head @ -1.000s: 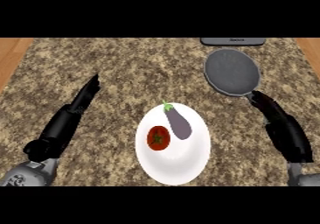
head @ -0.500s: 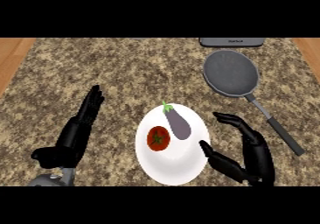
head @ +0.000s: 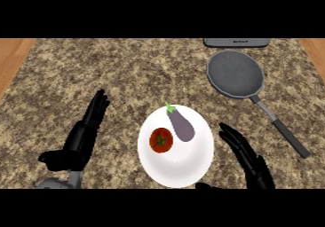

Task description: Pick the tomato from the plate and place it in the pan

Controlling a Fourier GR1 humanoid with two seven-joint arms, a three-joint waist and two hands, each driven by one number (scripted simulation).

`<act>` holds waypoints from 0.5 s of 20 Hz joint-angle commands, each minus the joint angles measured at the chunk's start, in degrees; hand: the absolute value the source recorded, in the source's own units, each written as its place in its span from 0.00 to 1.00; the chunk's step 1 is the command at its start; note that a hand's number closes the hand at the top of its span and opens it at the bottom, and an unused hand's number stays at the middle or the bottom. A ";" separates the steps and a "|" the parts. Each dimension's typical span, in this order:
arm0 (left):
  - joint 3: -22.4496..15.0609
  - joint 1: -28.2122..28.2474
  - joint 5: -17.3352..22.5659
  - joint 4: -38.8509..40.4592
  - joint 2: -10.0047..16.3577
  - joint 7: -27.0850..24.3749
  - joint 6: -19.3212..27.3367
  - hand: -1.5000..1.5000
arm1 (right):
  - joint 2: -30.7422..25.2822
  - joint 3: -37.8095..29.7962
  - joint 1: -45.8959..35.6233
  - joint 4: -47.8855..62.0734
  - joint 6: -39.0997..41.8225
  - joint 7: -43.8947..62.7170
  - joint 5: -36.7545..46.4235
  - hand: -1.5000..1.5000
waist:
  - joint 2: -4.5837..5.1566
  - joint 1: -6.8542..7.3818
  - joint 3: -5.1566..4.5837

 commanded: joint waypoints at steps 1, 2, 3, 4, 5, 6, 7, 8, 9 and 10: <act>0.42 -1.06 -0.30 1.88 -0.72 -1.05 -1.22 0.50 | -2.29 1.83 -3.48 -3.66 4.28 12.95 9.60 0.00 | 0.08 0.24 -0.03; -0.97 0.27 -1.72 -1.06 -1.10 0.49 0.71 0.50 | -0.82 2.86 -4.88 -2.13 4.44 16.90 13.28 0.00 | 0.01 0.59 -0.03; -0.10 2.26 -1.08 3.64 -1.03 -6.03 -1.78 0.50 | 0.24 1.55 -10.61 -0.53 7.97 20.13 12.87 0.00 | 0.22 0.96 -0.08; 0.66 0.31 0.03 -0.83 -0.26 0.38 -1.07 0.50 | 2.09 6.48 -6.83 -3.02 7.69 24.66 17.66 0.00 | -0.02 0.59 -0.04; 2.05 -0.51 1.14 0.13 0.75 0.38 -2.63 0.50 | 1.20 4.90 -9.74 -0.60 10.45 25.48 17.96 0.00 | 0.08 0.71 -0.03; 0.99 -1.33 -0.40 -0.45 -0.97 1.54 -0.13 0.50 | 2.72 7.09 -10.33 0.25 11.38 28.66 21.33 0.00 | 0.04 0.68 -0.03; 1.70 -1.73 -0.06 -0.11 0.44 0.66 -1.84 0.50 | 3.45 6.17 -14.88 2.33 15.63 31.31 20.47 0.00 | 0.16 1.14 -0.05; 0.58 -1.25 -0.84 -0.51 -0.95 0.26 -0.70 0.50 | 3.96 7.41 -15.31 4.58 16.74 33.33 22.94 0.00 | 0.13 1.21 -0.05; -0.19 -1.94 -1.83 0.61 -2.14 0.60 0.46 0.50 | 3.94 8.33 -17.01 3.10 20.62 37.29 24.37 0.00 | 0.10 0.95 -0.09; 0.19 0.19 -0.51 -0.13 -0.89 -0.03 -1.48 0.50 | 3.43 6.87 -19.15 4.43 24.00 39.30 23.73 0.00 | 0.12 1.39 -0.09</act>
